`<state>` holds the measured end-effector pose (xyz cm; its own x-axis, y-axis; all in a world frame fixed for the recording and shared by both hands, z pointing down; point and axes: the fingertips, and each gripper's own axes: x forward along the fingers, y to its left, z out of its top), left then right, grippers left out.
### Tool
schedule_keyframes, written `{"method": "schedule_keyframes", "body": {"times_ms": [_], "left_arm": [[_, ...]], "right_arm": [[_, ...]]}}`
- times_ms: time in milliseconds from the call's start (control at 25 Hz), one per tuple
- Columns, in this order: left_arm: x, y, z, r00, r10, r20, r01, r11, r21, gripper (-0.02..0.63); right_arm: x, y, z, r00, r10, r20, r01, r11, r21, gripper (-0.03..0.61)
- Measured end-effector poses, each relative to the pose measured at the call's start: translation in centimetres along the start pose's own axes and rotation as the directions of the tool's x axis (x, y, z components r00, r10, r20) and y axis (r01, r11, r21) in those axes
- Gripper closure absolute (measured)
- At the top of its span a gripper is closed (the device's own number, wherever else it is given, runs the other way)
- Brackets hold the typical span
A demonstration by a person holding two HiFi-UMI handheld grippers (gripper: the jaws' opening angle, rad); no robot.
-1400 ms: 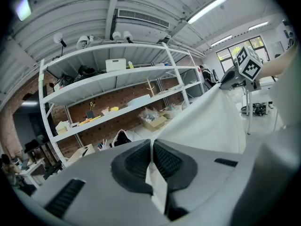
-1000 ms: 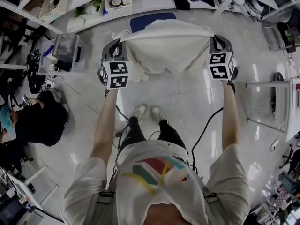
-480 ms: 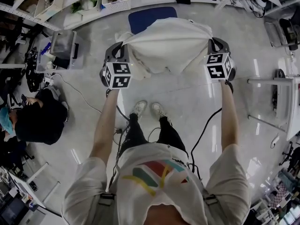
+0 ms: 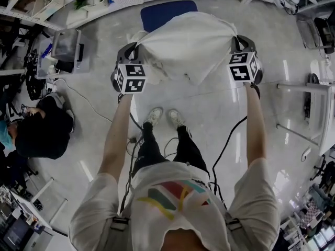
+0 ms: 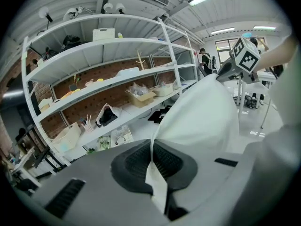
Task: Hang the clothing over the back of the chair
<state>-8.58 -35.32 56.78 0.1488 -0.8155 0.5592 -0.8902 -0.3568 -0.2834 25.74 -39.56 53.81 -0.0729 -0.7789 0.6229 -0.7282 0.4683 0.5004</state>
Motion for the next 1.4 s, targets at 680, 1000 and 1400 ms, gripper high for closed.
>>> {"method": "schedule_keyframes", "body": {"times_ms": [680, 1000, 1400], "left_arm": [[0.1, -1.6, -2.4, 0.998, -0.060, -0.004, 0.060, 0.997, -0.045, 0.595], [-0.2, -2.2, -3.5, 0.998, -0.059, -0.027, 0.057, 0.995, -0.077, 0.483], [-1.3, -2.8, -4.4, 0.998, -0.064, -0.028, 0.061, 0.994, -0.094, 0.462]], "right_arm": [[1.2, 2.1, -2.1, 1.000, 0.025, -0.013, -0.024, 0.996, 0.090, 0.556], [0.5, 2.6, -2.9, 1.000, 0.017, -0.015, -0.015, 0.990, 0.139, 0.505], [-0.8, 4.0, -3.8, 0.999, 0.039, -0.006, -0.038, 0.989, 0.146, 0.463]]}}
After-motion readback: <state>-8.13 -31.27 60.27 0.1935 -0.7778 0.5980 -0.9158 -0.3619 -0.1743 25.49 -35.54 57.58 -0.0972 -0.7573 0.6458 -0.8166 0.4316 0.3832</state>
